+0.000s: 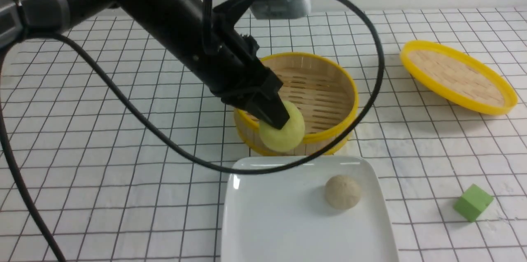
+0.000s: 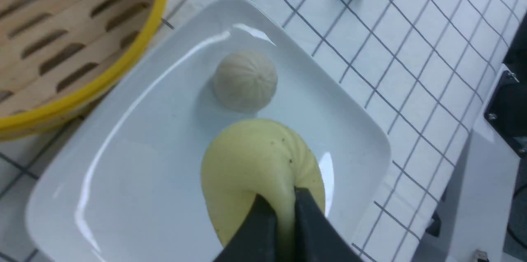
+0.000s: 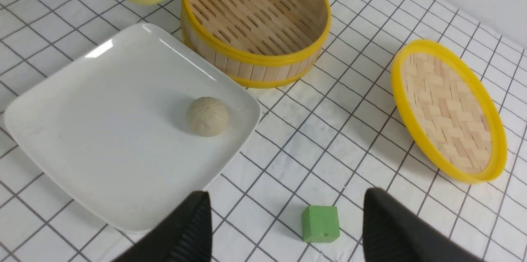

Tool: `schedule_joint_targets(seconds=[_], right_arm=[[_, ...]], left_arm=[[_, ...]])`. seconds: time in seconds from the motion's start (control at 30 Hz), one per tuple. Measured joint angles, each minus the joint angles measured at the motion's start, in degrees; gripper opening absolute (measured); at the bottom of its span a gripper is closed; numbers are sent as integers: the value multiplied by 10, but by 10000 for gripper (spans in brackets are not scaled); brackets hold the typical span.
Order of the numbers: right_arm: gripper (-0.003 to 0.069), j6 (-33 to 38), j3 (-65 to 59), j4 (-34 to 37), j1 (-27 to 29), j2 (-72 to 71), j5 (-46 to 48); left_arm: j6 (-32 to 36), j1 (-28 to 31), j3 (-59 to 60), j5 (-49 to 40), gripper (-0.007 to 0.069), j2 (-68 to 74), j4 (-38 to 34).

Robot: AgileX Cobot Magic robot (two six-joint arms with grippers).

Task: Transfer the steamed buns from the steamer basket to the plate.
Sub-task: Use the left arm to put the steamed stuffed bun into the plate

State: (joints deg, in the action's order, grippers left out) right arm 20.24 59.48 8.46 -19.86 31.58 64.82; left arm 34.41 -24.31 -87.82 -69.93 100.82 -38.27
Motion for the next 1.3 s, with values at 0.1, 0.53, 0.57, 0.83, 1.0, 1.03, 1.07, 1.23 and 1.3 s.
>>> schedule_joint_targets(seconds=[0.1,0.53,0.57,0.83,1.0,1.03,1.07,1.23,1.3], right_arm=[[484,0,-10,0,0,0,-1],[484,-1,-91,4,0,-3,-58],[484,-1,-91,4,0,-3,-59],[484,-2,-93,6,0,-3,-62],[484,-2,-93,6,0,-3,-62],[484,-2,-93,7,0,-3,-62],[484,-2,-93,7,0,-3,-62],[484,-2,-93,7,0,-3,-62],[484,-2,-93,6,0,-3,-62]], left_arm=[[21,0,42,7,19,0,-17],[223,0,217,199,19,25,-143],[223,0,217,202,19,26,-143],[255,0,218,268,19,76,-147],[257,0,218,266,19,93,-151],[257,0,218,266,19,94,-151],[257,0,218,266,20,94,-151],[257,0,218,261,46,94,-153],[257,0,218,253,87,94,-154]])
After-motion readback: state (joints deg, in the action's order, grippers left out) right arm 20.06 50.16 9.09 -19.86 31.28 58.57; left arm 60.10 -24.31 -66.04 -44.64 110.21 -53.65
